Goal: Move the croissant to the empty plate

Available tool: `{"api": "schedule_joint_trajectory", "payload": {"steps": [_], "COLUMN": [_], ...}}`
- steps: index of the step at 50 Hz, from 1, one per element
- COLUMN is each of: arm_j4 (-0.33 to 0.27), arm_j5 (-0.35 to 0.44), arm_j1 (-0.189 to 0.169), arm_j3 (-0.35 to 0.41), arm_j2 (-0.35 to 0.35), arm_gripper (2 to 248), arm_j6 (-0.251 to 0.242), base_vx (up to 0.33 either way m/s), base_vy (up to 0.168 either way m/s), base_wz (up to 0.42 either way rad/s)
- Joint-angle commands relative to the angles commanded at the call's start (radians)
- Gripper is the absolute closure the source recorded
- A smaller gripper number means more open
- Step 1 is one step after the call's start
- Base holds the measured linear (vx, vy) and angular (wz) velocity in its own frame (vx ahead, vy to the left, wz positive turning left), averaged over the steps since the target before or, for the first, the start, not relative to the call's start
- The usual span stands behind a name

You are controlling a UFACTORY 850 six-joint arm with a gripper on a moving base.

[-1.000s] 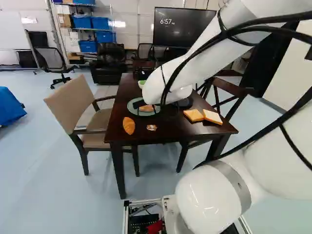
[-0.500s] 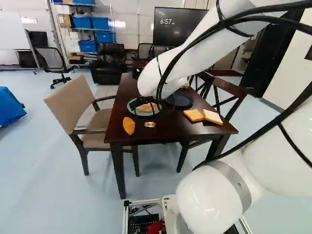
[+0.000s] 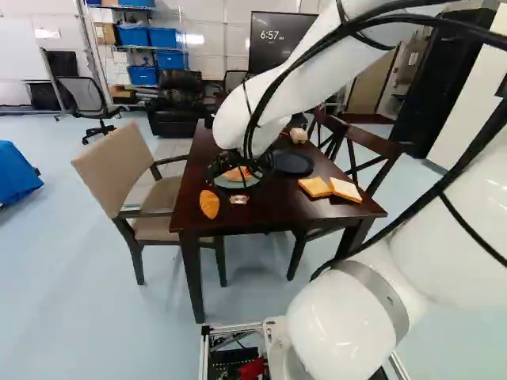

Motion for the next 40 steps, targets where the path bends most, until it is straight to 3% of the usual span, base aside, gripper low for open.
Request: {"api": "schedule_joint_trajectory", "payload": {"steps": [40], "arm_j4": [0.0], "arm_j5": [-0.118], "arm_j1": [0.077], "arm_j3": [-0.041], "arm_j2": [-0.046], "arm_gripper": [3], "arm_j6": [0.0], "base_vx": [0.0], "base_vy": [0.0], "base_wz": [0.0]}}
